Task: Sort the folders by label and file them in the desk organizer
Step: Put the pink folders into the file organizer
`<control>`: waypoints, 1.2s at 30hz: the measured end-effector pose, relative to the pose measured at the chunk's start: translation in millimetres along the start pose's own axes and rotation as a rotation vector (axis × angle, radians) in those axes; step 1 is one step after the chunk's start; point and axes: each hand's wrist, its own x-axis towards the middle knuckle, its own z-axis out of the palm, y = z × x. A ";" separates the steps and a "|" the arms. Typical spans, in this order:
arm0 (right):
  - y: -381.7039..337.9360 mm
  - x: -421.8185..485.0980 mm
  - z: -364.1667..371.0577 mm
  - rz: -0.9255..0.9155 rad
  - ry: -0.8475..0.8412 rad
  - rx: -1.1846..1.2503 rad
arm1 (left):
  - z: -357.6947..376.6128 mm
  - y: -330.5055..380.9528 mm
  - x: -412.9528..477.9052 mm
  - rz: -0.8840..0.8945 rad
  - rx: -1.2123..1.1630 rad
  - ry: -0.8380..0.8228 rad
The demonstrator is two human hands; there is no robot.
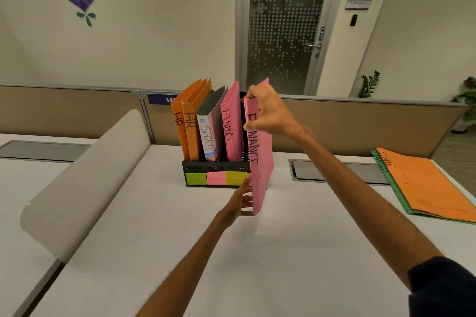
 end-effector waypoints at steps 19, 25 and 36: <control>-30.1 9.0 -17.2 -0.151 0.107 0.085 | -9.4 23.4 3.5 0.081 -0.278 -0.043; -21.8 16.9 -14.1 -0.177 0.161 -0.039 | -11.5 17.8 2.3 0.106 -0.328 -0.045; -13.6 24.2 -23.7 -0.168 0.157 -0.022 | -17.5 11.3 4.3 0.180 -0.294 0.065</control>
